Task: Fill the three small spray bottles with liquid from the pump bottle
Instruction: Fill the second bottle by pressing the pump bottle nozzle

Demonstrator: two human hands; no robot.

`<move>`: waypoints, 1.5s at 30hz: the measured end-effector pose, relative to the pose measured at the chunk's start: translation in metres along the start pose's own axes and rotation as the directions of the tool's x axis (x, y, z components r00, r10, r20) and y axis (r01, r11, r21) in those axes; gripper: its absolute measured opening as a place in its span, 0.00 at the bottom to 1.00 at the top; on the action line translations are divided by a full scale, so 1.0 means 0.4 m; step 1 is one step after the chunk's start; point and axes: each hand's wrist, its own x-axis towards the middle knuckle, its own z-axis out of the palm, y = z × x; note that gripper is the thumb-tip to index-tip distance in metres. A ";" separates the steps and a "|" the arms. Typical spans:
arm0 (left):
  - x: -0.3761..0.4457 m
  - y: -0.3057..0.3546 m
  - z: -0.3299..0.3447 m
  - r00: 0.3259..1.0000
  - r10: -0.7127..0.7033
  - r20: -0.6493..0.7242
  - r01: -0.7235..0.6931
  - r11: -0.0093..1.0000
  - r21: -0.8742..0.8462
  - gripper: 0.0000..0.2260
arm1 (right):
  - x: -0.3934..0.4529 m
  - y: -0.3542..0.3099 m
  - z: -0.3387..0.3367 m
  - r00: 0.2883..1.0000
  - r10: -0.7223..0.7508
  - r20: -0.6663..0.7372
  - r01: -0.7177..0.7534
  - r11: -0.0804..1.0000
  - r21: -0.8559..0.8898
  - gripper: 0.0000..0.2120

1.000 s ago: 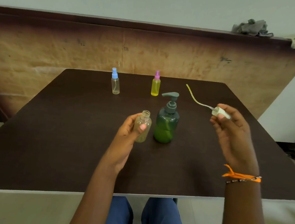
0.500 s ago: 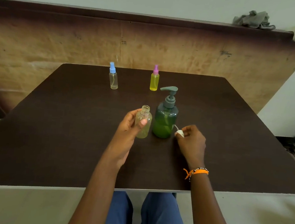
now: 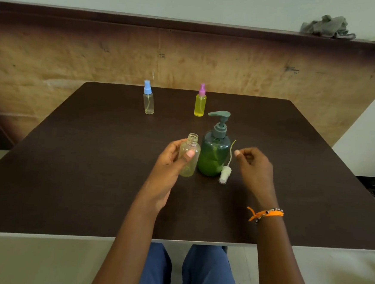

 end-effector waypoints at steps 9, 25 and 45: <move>0.058 0.045 0.041 0.994 0.029 -0.102 -0.019 0.995 0.094 0.11 | 0.099 -0.244 -0.024 0.953 -0.294 -0.074 0.301 0.946 0.119 0.11; 0.093 0.062 0.056 0.981 0.085 -0.172 -0.067 0.992 0.110 0.13 | 0.246 -0.279 0.109 0.947 -0.018 0.322 0.061 0.990 -0.124 0.25; 0.100 0.067 0.071 0.979 0.121 -0.162 -0.094 0.982 0.163 0.17 | 0.242 -0.267 0.109 0.943 0.040 0.331 0.029 0.979 -0.203 0.22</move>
